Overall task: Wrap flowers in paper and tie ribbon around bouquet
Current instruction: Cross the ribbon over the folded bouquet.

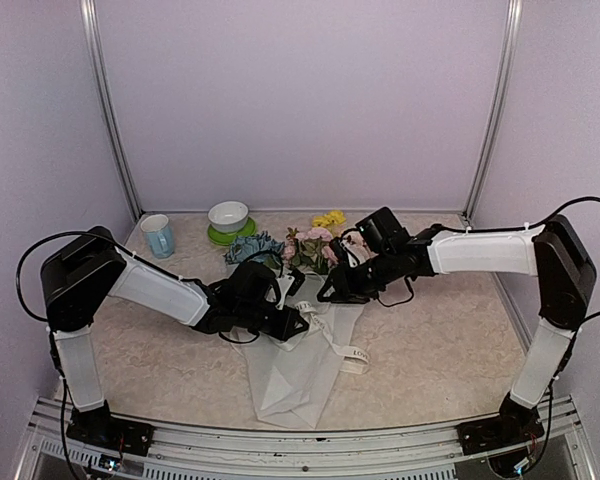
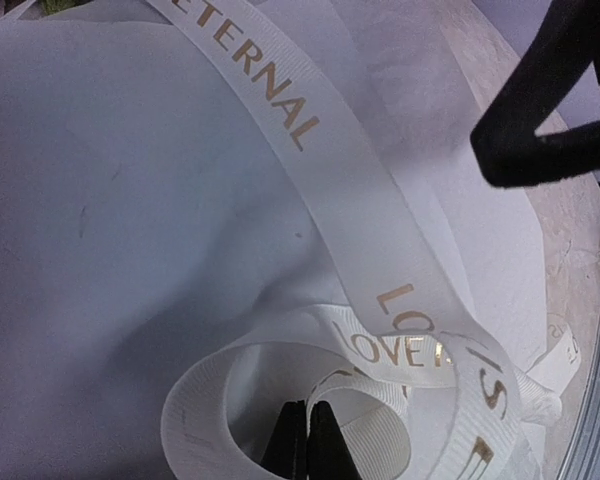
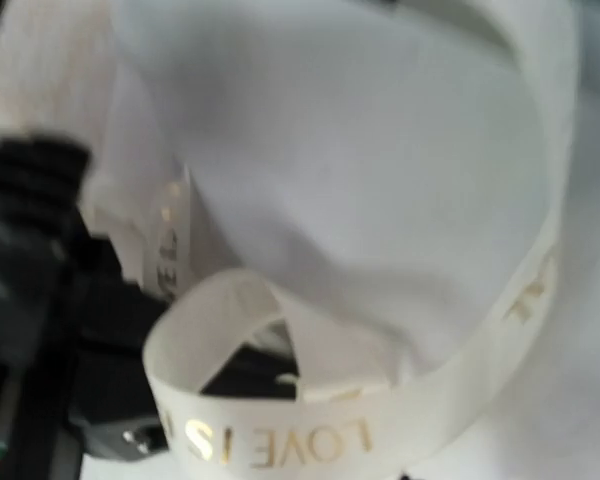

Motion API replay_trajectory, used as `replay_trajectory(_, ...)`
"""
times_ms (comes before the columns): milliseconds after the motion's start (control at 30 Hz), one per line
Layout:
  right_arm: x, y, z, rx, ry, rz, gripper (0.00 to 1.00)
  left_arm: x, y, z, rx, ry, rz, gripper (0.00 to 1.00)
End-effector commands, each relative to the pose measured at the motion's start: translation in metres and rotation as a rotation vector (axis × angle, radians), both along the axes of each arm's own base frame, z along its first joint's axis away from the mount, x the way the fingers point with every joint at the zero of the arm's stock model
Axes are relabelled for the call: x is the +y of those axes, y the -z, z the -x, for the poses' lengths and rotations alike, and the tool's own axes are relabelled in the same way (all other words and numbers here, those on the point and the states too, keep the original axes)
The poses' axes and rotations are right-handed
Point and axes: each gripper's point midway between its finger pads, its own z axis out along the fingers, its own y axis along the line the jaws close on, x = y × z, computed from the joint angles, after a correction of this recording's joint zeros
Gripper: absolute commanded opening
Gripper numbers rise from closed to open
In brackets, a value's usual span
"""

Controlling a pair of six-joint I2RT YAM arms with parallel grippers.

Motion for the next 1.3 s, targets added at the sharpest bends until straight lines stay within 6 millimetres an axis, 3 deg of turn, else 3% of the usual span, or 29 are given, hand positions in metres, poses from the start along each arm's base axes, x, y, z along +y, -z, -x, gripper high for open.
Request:
replay_trajectory(0,0.017,0.01,0.02,0.021,-0.082,-0.006,0.4,-0.005,-0.015,-0.002,-0.022,0.002,0.023,0.0)
replay_trajectory(167,0.014,0.04,0.027,0.069,-0.076,0.082,0.39,-0.004,-0.016,-0.003,-0.027,-0.003,0.017,0.0)
replay_trajectory(533,0.0,0.06,0.036,0.059,-0.079,0.195,0.38,-0.004,-0.019,-0.006,-0.034,-0.003,0.013,0.0)
replay_trajectory(700,-0.007,0.063,0.044,0.067,-0.101,0.233,0.31,-0.002,-0.017,-0.007,-0.035,-0.006,0.006,0.0)
replay_trajectory(833,0.005,0.054,0.061,0.088,-0.179,0.177,0.39,-0.002,-0.017,-0.008,-0.037,-0.008,0.002,0.0)
replay_trajectory(1000,0.004,0.047,0.058,0.065,-0.166,0.176,0.46,-0.001,-0.014,-0.008,-0.03,-0.009,-0.002,0.0)
replay_trajectory(1100,0.012,0.023,0.046,0.025,-0.164,0.092,0.49,0.0,-0.014,-0.008,-0.031,-0.007,-0.006,0.0)
replay_trajectory(1267,0.005,-0.008,-0.001,-0.101,-0.013,0.084,0.58,0.002,-0.014,-0.007,-0.032,-0.012,-0.008,0.0)
